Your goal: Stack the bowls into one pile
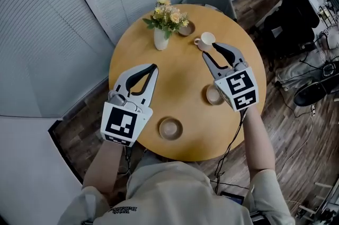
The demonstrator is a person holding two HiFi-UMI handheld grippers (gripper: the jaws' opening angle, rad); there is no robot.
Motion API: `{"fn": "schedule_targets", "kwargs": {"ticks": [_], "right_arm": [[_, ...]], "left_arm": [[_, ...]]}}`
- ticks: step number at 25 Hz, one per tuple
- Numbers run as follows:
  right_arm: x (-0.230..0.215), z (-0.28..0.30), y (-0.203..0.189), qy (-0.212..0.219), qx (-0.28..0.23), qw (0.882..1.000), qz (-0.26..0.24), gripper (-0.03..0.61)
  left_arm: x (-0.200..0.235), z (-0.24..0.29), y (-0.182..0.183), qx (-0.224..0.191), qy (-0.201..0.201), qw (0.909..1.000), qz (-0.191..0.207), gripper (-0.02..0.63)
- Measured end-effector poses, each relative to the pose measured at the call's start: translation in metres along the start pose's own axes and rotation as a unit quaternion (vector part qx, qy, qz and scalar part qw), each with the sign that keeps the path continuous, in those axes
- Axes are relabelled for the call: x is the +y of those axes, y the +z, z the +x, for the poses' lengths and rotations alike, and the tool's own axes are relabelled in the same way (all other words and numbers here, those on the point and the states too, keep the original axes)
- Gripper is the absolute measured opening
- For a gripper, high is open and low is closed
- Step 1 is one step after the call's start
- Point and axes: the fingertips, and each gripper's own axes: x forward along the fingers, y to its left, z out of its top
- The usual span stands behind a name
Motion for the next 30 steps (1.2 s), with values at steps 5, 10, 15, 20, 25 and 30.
{"fn": "schedule_targets", "kwargs": {"ticks": [5, 10, 15, 20, 25, 30], "right_arm": [[-0.014, 0.06, -0.033, 0.015, 0.049, 0.999, -0.016, 0.129], [-0.022, 0.117, -0.071, 0.027, 0.1, 0.994, -0.026, 0.14], [-0.026, 0.163, -0.101, 0.034, 0.146, 0.985, -0.083, 0.144], [-0.029, 0.207, -0.133, 0.049, 0.182, 0.973, -0.133, 0.147], [-0.03, 0.246, -0.163, 0.053, 0.214, 0.961, -0.169, 0.149], [-0.031, 0.277, -0.188, 0.055, 0.24, 0.947, -0.207, 0.147]], "left_arm": [[0.015, 0.021, -0.013, 0.002, 0.006, 1.0, 0.003, 0.02], [0.034, 0.042, -0.037, 0.005, 0.017, 0.9997, -0.016, 0.02], [0.044, 0.064, -0.072, 0.025, 0.019, 0.9987, -0.04, 0.02], [0.051, 0.085, -0.103, 0.045, 0.015, 0.9974, -0.053, 0.02], [0.056, 0.103, -0.127, 0.056, 0.003, 0.9951, -0.082, 0.02], [0.061, 0.116, -0.145, 0.067, 0.005, 0.9942, -0.084, 0.02]]}}
